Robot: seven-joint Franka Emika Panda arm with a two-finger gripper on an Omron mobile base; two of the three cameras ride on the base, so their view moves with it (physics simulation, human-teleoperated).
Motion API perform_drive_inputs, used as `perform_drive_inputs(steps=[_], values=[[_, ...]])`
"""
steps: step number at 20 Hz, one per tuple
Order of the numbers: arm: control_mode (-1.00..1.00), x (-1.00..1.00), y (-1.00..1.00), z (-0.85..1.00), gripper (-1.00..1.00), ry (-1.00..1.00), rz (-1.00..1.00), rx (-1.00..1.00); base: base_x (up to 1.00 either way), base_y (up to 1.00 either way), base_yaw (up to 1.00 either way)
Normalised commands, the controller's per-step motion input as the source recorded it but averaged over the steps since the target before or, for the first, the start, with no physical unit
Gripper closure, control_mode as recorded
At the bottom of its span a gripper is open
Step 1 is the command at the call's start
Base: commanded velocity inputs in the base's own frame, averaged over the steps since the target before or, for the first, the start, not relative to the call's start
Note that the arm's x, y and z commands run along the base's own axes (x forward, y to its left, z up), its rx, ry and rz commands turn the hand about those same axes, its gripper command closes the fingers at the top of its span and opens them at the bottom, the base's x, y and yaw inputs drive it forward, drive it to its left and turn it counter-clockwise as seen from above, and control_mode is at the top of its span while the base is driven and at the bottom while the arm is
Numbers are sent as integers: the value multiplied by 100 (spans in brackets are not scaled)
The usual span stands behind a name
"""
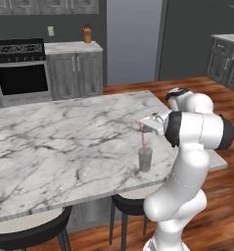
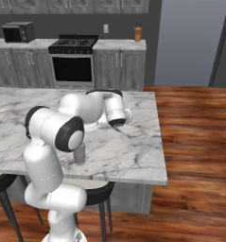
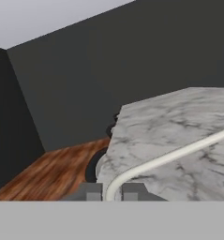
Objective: Take a straw from the drawer in front and place it inside the glass cup on the dining counter.
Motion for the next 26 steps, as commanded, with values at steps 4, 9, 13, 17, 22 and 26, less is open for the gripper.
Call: perform_drive_inputs(steps=[4,9,13,17,22,26], values=[[-100,0,0,-14,100,-1,7,4,0,0,0],[-100,-21,0,-25,100,0,1,0,0,0,0],[-100,-24,0,-26,100,0,0,0,0,0,0],[-100,-11,0,-23,100,0,0,0,0,0,0],[-100,-1,0,-16,-100,-1,0,0,0,0,0],[-100,0,-11,-2,-100,-7,0,0,0,0,0]])
